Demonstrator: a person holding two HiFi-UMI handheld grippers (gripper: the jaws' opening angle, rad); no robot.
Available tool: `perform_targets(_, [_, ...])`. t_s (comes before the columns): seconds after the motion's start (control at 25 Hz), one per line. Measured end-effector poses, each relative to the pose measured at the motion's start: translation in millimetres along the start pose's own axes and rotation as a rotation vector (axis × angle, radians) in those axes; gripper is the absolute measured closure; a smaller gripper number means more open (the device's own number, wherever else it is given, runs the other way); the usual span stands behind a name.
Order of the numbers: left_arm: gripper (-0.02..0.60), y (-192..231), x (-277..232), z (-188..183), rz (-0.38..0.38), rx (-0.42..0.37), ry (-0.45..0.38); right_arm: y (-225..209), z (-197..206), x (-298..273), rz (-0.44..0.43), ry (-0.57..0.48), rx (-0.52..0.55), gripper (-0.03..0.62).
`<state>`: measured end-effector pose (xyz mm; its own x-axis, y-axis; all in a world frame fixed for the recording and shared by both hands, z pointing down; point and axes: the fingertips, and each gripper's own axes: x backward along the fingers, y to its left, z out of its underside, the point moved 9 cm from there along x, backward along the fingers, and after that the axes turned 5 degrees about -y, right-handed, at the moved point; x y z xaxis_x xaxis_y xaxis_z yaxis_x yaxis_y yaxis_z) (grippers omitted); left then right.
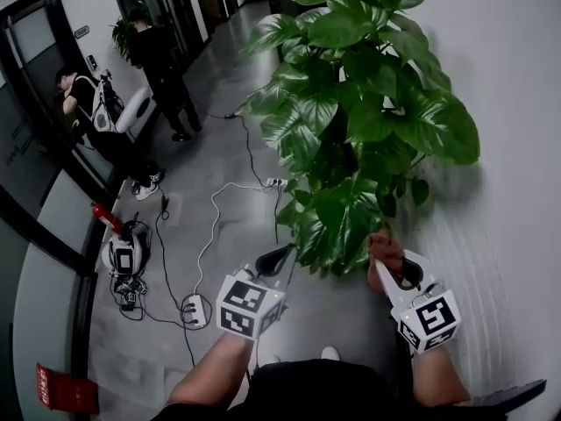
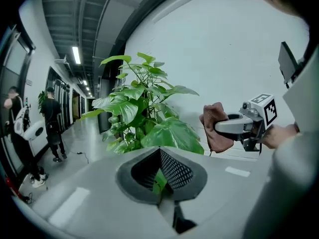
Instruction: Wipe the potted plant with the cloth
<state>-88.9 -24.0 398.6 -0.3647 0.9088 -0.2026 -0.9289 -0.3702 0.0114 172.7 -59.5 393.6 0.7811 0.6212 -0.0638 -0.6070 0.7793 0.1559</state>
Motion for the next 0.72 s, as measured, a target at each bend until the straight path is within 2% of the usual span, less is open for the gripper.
perform_targets(0.24, [0.565, 31, 31, 2, 0.048, -0.069, -0.008, 51, 10, 1, 0.097, 0.054, -0.065, 0.53])
perform_targets(0.72, [0.565, 85, 95, 26, 0.189, -0.099, -0.008, 168, 2, 4, 0.276, 0.088, -0.166, 0.53])
